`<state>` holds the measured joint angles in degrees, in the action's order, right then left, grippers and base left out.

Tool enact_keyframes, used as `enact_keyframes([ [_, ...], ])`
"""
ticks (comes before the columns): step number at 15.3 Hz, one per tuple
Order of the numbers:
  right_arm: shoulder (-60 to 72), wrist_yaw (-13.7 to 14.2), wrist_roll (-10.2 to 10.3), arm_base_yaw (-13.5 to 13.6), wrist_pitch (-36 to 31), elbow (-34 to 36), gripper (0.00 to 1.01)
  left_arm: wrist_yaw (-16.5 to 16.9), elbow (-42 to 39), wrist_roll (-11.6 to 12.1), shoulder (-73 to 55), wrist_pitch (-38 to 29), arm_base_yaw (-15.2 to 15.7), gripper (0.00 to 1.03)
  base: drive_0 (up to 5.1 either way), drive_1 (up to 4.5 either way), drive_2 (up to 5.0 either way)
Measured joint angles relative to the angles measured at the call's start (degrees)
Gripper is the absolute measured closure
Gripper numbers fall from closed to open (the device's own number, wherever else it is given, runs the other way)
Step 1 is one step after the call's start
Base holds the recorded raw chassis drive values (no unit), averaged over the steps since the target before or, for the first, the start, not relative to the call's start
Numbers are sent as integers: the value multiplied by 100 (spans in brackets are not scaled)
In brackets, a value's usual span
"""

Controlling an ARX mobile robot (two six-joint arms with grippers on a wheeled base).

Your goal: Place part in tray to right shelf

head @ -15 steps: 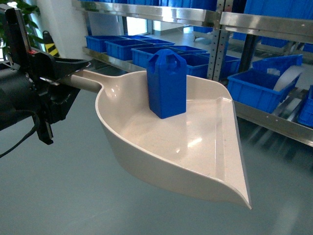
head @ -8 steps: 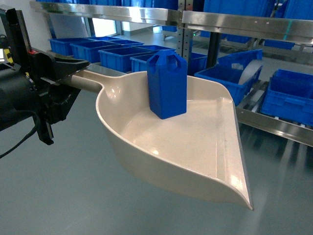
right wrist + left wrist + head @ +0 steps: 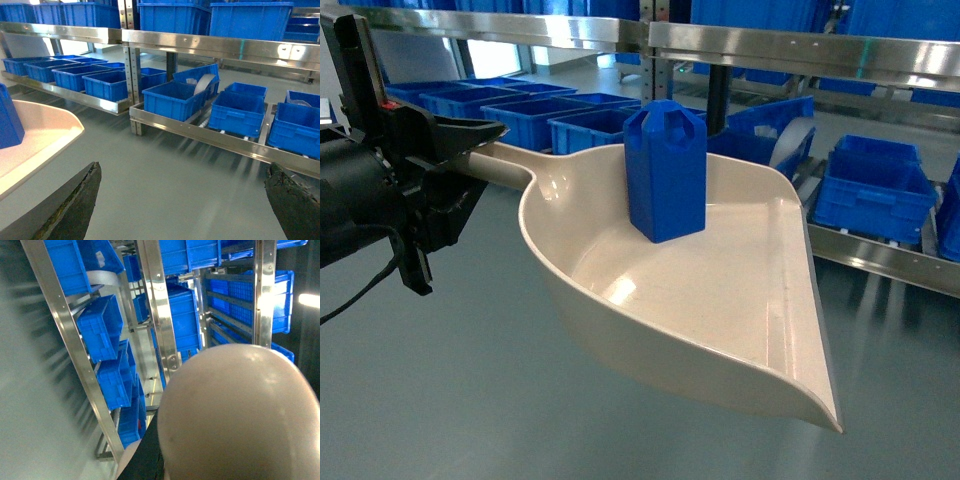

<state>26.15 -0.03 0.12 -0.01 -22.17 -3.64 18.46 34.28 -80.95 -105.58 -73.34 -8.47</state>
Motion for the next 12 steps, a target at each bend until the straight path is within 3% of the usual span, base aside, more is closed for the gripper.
enact_keyframes([
  [12, 0, 0, 0, 0, 0, 0, 3, 2, 0, 0, 0, 4, -2, 87, -154, -154, -154],
])
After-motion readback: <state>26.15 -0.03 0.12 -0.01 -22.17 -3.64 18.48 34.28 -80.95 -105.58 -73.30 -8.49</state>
